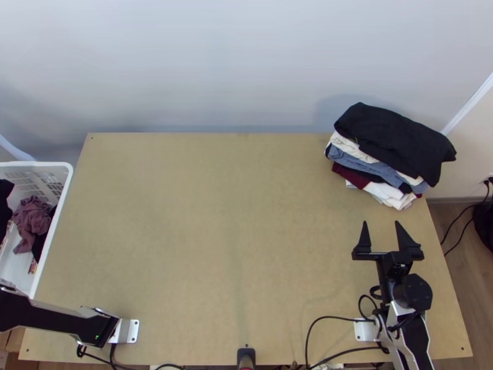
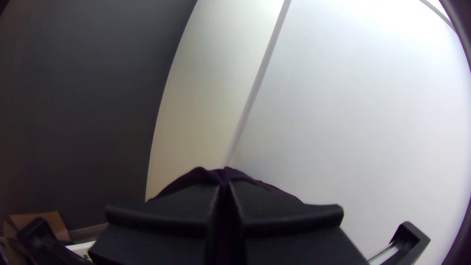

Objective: Fold the t-shirt

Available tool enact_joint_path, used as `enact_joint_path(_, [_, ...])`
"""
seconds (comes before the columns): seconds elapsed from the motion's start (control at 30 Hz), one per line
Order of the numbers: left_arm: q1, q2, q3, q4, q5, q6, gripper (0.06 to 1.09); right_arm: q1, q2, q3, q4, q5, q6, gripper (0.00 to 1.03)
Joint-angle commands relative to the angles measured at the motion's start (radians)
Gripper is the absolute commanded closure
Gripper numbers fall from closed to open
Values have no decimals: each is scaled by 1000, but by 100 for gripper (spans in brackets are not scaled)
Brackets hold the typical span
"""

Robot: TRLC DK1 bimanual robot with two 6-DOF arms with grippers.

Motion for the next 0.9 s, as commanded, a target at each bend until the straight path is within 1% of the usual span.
enact_joint_path(0.0, [5, -43, -13, 27, 13, -31, 105, -3, -4, -10, -7, 3, -15, 4])
enact_joint_path(0.1, [-1, -69, -41, 12, 28, -30, 105, -3, -4, -10, -8, 3, -15, 4])
enact_joint_path(0.2, [-10, -110, -65, -31, 100, -25, 105, -3, -4, -10, -8, 3, -15, 4])
enact_joint_path(0.3, [-32, -179, -134, -42, 125, -2, 105, -3, -4, -10, -7, 3, -15, 4])
enact_joint_path(0.37, [-76, -248, -203, -54, 125, 46, 105, -3, -4, -10, -8, 3, -15, 4])
enact_joint_path(0.47, [-138, -368, -318, -54, 125, 87, 105, -3, -4, -10, -8, 3, -15, 4])
enact_joint_path(0.6, [-242, -534, -449, -52, 122, 113, 105, -3, -4, -10, -8, 3, -15, 4])
enact_joint_path(0.7, [-355, -649, -531, -52, 108, 113, 105, -3, -4, -10, -8, 3, -15, 4])
enact_joint_path(0.77, [-454, -708, -574, -52, 76, 109, 105, -3, -4, -10, -8, 3, -15, 4])
enact_joint_path(0.87, [-609, -777, -619, -34, 38, 55, 105, -3, -4, -10, -7, 3, -15, 4])
